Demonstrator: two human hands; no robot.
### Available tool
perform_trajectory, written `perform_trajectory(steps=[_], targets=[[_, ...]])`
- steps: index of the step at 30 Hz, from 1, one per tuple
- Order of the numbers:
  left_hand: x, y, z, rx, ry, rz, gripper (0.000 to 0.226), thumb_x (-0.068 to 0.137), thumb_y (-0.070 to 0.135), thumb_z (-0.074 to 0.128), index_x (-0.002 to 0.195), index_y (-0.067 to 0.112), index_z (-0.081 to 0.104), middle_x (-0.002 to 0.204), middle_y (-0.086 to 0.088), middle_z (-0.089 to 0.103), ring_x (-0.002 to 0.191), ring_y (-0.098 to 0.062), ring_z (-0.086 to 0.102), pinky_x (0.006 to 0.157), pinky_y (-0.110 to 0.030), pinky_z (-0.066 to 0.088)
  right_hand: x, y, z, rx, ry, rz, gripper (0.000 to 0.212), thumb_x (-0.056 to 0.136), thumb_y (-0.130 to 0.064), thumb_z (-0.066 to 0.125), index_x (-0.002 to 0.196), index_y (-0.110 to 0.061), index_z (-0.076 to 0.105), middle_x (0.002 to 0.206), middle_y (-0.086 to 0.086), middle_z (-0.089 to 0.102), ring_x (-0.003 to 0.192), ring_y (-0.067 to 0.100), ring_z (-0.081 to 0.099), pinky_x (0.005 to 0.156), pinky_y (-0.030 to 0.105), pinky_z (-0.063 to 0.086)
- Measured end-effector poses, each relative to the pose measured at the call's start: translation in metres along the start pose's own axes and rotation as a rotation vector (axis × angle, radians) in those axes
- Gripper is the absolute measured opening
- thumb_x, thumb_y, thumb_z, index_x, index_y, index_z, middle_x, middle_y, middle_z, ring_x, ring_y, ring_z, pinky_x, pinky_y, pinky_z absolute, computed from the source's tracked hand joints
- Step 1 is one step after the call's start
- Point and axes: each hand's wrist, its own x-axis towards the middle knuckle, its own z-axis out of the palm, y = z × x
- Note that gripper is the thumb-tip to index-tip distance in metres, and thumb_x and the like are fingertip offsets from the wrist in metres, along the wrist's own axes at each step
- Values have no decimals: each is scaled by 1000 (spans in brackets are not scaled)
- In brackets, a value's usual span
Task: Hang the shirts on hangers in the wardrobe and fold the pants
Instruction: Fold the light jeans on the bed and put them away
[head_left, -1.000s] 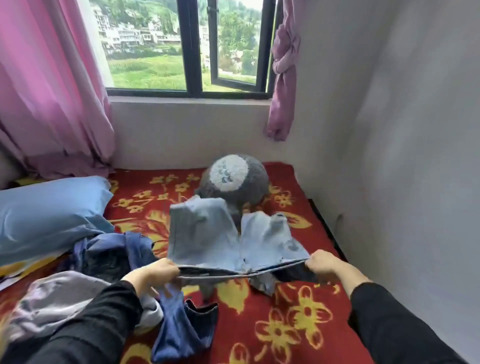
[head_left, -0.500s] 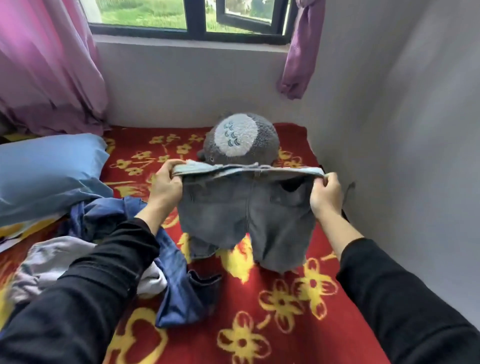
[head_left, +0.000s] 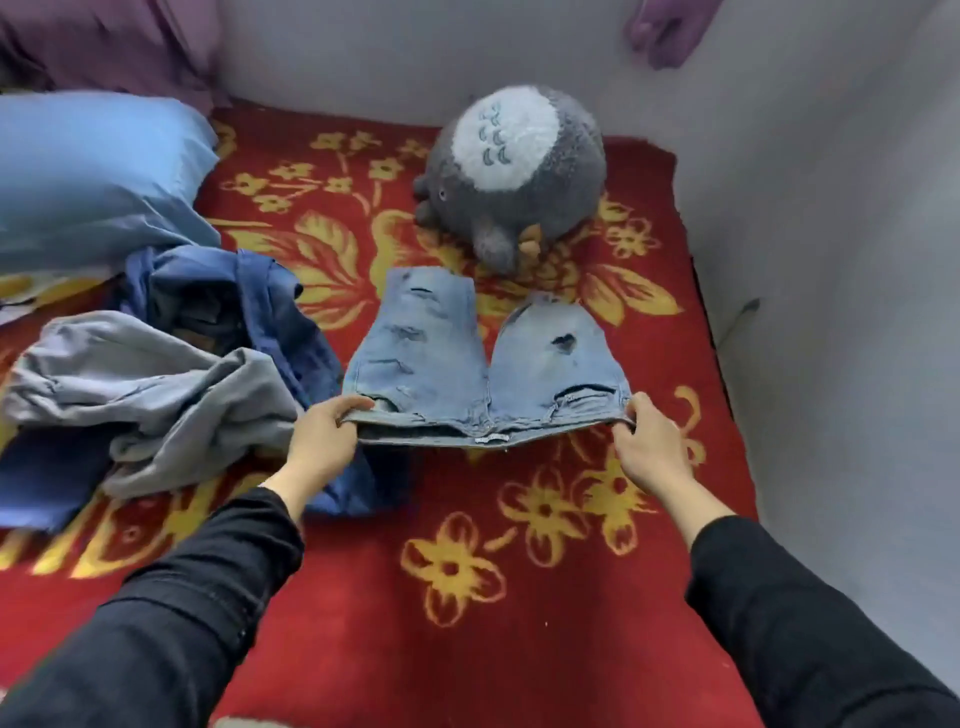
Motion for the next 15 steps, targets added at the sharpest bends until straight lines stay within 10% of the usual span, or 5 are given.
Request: perform_trajectory(steps=[5,15], targets=[[-77,-49,49,160,-170,-112,42,79,-6,47,80,28,72,82,-4,71,59,-16,59,52,-18,40,-45,65,53,-170,-260,-14,7,87,-18,50,92,-18,46,97,12,62,93,35,59,66,34,36],[-185,-124,74,247,-527,-404,40,79,-4,42,70,23,70,53,-2,59,43,-16,45,43,-22,32,-135,133,99,-412,-821,-32,23,72,-18,62,61,-17,42,70,2,55,73,24,55,53,28,35]])
